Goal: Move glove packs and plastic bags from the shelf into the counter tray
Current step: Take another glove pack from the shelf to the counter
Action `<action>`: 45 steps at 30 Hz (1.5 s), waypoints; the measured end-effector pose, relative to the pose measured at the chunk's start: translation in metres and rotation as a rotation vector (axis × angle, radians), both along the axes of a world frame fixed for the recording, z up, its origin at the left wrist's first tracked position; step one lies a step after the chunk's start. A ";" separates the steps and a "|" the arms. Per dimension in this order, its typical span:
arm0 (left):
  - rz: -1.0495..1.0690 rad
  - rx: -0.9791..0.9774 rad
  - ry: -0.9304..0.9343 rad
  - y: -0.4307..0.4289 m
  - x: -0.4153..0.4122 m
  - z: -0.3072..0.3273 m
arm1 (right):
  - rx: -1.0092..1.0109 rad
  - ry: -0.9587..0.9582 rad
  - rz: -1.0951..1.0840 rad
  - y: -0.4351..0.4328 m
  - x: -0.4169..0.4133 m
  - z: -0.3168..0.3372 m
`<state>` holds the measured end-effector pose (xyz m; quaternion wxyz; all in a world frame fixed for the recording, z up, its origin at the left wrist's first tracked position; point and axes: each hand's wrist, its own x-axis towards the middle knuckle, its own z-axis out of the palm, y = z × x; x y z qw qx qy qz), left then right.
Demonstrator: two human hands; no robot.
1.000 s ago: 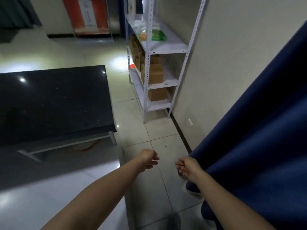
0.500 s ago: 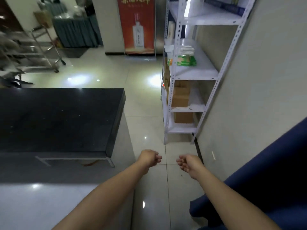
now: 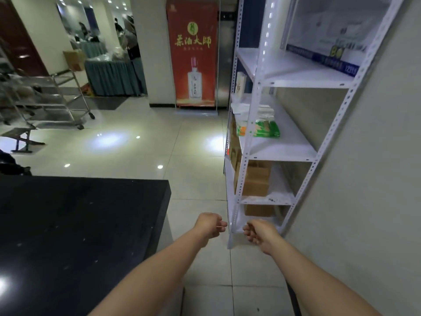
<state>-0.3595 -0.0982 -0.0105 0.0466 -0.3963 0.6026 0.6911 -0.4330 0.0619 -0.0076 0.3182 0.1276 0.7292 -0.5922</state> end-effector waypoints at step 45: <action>0.019 -0.117 -0.004 -0.373 -0.508 0.043 | -0.308 0.073 -0.169 -0.413 -0.501 0.016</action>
